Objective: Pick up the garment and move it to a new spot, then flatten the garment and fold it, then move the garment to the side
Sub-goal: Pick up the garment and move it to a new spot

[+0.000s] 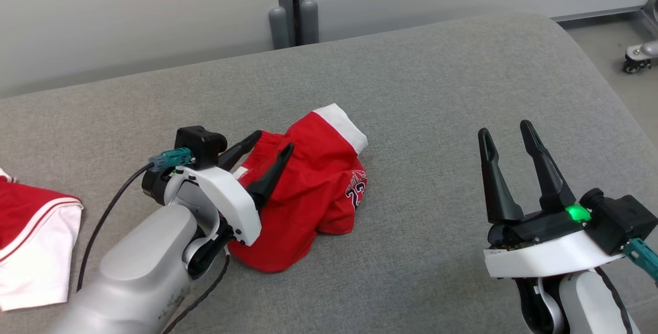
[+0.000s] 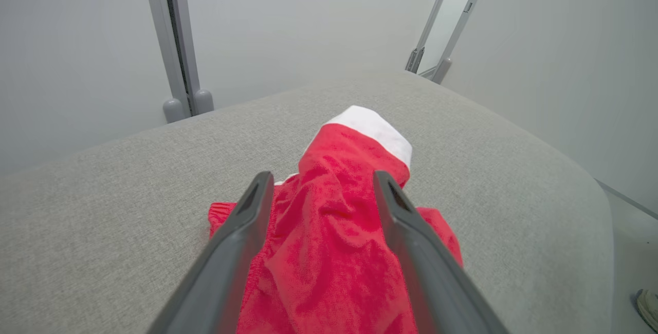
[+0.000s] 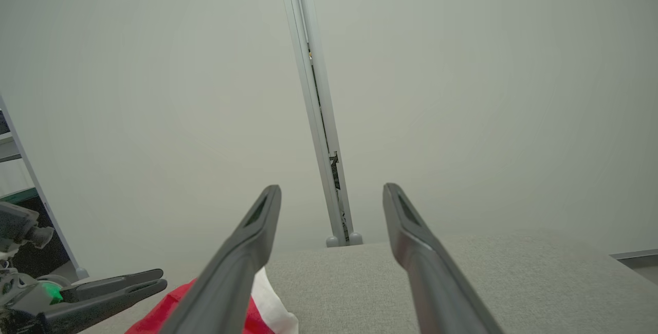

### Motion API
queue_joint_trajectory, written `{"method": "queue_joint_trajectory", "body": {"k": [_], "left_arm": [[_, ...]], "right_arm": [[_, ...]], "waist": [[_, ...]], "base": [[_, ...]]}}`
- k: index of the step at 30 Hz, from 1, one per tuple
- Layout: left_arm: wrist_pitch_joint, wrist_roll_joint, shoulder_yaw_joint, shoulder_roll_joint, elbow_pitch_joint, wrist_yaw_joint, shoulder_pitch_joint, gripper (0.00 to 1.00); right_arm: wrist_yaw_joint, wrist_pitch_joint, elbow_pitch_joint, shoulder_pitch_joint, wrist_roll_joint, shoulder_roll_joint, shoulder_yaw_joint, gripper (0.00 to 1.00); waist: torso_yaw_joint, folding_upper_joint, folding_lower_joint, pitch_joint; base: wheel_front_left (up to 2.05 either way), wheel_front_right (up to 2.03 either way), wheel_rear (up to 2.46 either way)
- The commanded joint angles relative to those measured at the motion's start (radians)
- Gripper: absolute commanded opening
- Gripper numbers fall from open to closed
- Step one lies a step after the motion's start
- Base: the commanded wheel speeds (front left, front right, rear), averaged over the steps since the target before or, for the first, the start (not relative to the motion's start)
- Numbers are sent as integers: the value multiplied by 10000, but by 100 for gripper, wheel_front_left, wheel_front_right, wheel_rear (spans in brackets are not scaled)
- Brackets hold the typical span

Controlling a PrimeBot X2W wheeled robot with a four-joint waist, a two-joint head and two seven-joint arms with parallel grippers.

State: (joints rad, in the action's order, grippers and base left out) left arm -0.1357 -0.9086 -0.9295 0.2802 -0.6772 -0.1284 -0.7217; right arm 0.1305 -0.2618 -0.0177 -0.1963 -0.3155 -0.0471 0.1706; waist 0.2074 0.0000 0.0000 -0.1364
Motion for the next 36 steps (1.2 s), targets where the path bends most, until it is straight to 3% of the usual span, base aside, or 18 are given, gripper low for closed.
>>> {"method": "queue_joint_trajectory", "body": {"k": [1, 6, 9, 14, 18, 24, 25, 30, 36], "left_arm": [[-177, -97, 29, 161, 173, -33, -13, 100], [-911, -439, 658, 854, 1085, -5, 280, 100], [-1165, -461, 1241, 1382, 1692, 267, 654, 100], [-1300, 42, 2597, 2160, 3098, 1157, 1651, 100], [-1289, 758, 4060, 2377, 4518, 1864, 3208, 100], [-1293, 1708, 6127, 1721, 5830, 2383, 5356, 100], [-1292, 2161, 6592, 1320, 5974, 2334, 5879, 100], [-1293, 3333, 7491, 359, 5968, 1973, 6733, 100], [-1295, 4336, 8096, -453, 5584, 1329, 7245, 100]], "right_arm": [[5, -49, 28, 79, 41, -63, -51, 100], [5, -49, -22, 249, 186, -62, -189, 100], [5, -49, -2, 343, 273, -60, -278, 100], [5, -49, 17, 406, 454, -63, -377, 100], [5, -49, 71, 492, 558, -62, -494, 100], [5, -49, 71, 642, 627, -60, -874, 100], [5, -49, 35, 724, 673, -60, -1003, 100], [5, -49, -260, 957, 737, -59, -1308, 100], [5, -51, -971, 1147, 960, -60, -1085, 100]], "waist": [[-174, 0, 0, 133], [-573, 0, 0, 354], [-785, 0, 0, 461], [-1011, 0, 0, 574], [-1139, 0, 0, 585], [-1314, 0, 0, 587], [-1373, 0, 0, 575], [-1532, 0, 0, 586], [-1600, 0, 0, 721]], "base": [[0, 0, 0], [0, 0, 0], [0, 0, 0], [0, 0, 0], [0, 0, 0], [0, 0, 0], [0, 0, 0], [0, 0, 0], [0, 0, 0]]}}
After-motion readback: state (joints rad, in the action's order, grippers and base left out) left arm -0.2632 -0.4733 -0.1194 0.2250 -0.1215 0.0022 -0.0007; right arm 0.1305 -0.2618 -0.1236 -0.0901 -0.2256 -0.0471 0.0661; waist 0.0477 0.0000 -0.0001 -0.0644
